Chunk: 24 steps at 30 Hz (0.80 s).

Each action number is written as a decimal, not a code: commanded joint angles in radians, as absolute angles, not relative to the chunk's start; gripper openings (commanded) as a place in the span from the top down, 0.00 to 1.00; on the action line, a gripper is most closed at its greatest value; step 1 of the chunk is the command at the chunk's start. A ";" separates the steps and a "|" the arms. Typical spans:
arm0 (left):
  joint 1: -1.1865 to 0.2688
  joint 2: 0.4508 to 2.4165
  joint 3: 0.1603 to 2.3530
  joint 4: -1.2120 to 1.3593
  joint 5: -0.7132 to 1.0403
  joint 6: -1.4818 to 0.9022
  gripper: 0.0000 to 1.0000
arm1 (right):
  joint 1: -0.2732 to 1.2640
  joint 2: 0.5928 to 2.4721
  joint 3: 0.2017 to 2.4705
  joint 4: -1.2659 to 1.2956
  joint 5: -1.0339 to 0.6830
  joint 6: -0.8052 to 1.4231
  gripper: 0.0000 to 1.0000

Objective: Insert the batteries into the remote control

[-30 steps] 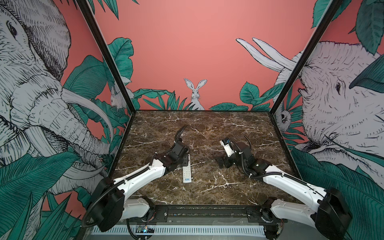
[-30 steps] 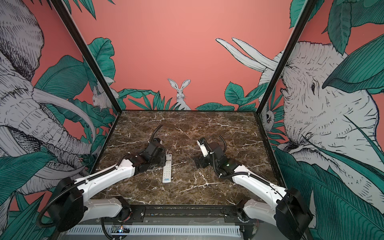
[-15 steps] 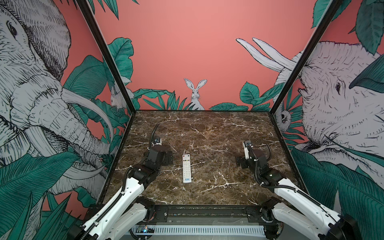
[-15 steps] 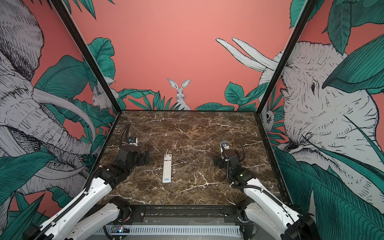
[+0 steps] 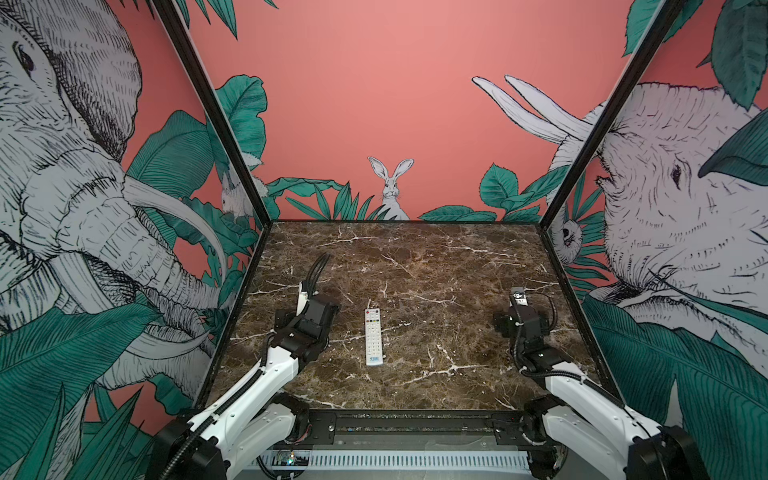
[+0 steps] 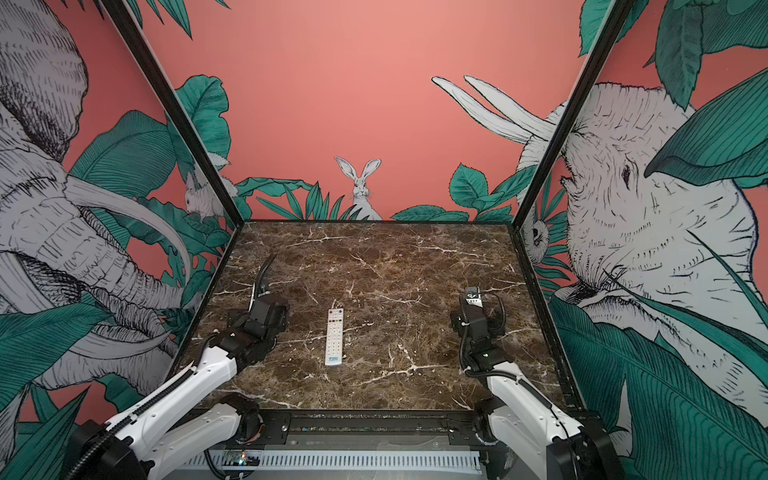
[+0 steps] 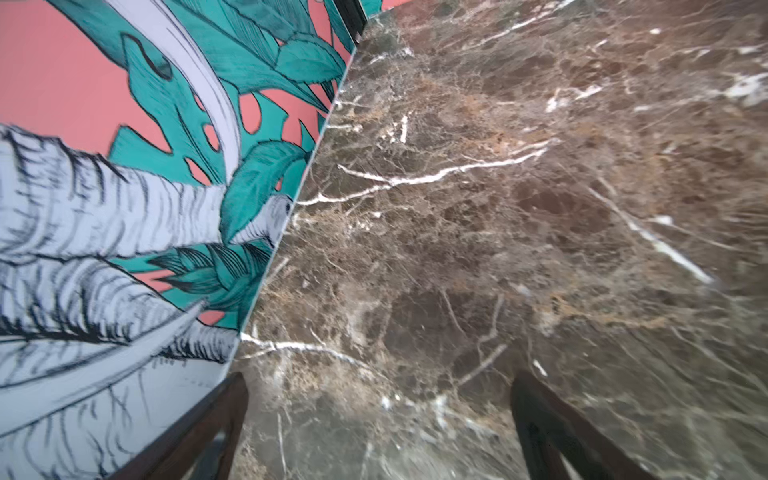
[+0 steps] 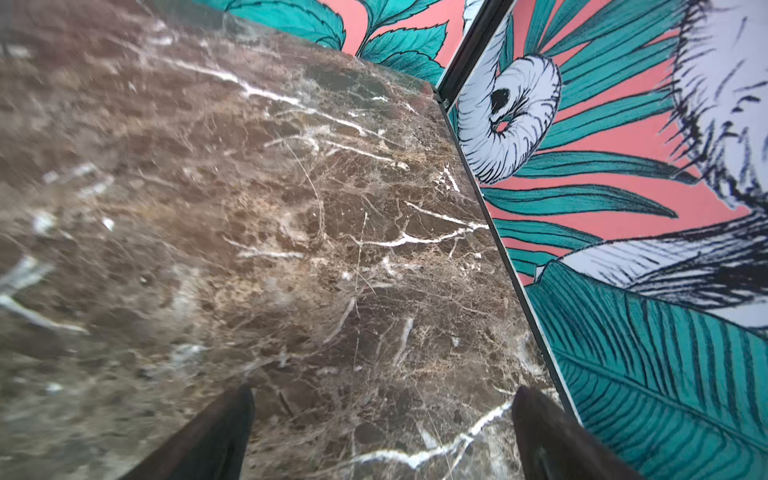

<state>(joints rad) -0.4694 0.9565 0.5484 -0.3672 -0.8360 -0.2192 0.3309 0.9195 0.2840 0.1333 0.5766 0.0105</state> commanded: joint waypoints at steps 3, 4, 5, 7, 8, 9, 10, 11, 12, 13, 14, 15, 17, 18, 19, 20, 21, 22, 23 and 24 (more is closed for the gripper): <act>-0.463 1.006 0.479 -0.112 -0.923 -0.073 0.00 | 0.327 0.906 0.212 0.379 0.607 -0.079 0.01; -0.462 1.021 0.447 -0.034 -0.920 -0.041 0.00 | 0.327 0.901 0.205 0.385 0.625 -0.077 0.01; -0.462 1.036 0.416 0.033 -0.912 -0.015 0.00 | 0.325 0.899 0.198 0.406 0.632 -0.079 0.01; -0.460 1.082 0.362 0.186 -0.895 0.045 0.00 | 0.325 0.910 0.183 0.460 0.624 -0.101 0.01; -0.459 1.101 0.366 0.192 -0.903 0.052 0.00 | 0.325 0.918 0.188 0.463 0.620 -0.105 0.01; -0.457 1.113 0.381 0.184 -0.893 0.048 0.00 | 0.325 0.930 0.192 0.463 0.618 -0.107 0.01; -0.453 1.128 0.372 0.243 -0.902 0.067 0.00 | 0.325 0.947 0.197 0.472 0.619 -0.110 0.01; -0.451 1.136 0.370 0.270 -0.898 0.070 0.00 | 0.325 0.963 0.198 0.491 0.620 -0.113 0.01; -0.443 1.142 0.364 0.309 -0.883 0.075 0.00 | 0.325 0.985 0.197 0.528 0.616 -0.120 0.01; -0.437 1.148 0.358 0.349 -0.866 0.075 0.00 | 0.326 1.004 0.190 0.574 0.608 -0.127 0.01; -0.430 1.154 0.352 0.383 -0.849 0.077 0.01 | 0.325 1.023 0.185 0.616 0.600 -0.133 0.01; -0.422 1.165 0.345 0.432 -0.833 0.084 0.00 | 0.325 1.043 0.177 0.662 0.595 -0.143 0.01; -0.402 1.192 0.343 0.492 -0.811 0.092 0.01 | 0.325 1.087 0.167 0.756 0.591 -0.157 0.01; -0.391 1.207 0.345 0.518 -0.803 0.094 0.00 | 0.325 1.113 0.167 0.798 0.591 -0.165 0.01; -0.380 1.222 0.346 0.543 -0.789 0.101 0.00 | 0.325 1.143 0.168 0.837 0.589 -0.176 0.01; -0.372 1.234 0.346 0.564 -0.777 0.103 0.00 | 0.325 1.169 0.168 0.870 0.587 -0.184 0.01; -0.361 1.246 0.348 0.585 -0.763 0.106 0.00 | 0.325 1.198 0.173 0.906 0.585 -0.193 0.01; -0.349 1.259 0.350 0.602 -0.748 0.107 0.00 | 0.325 1.228 0.175 0.944 0.583 -0.200 0.01; -0.339 1.270 0.352 0.622 -0.735 0.110 0.00 | 0.325 1.253 0.178 0.981 0.578 -0.206 0.01; -0.329 1.285 0.354 0.647 -0.721 0.113 0.00 | 0.324 1.285 0.175 1.028 0.567 -0.214 0.01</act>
<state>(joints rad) -0.3523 1.2697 0.3595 0.5205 -0.7719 0.0910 0.3309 1.2366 0.1814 0.8150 0.5823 -0.1783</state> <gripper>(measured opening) 0.996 0.990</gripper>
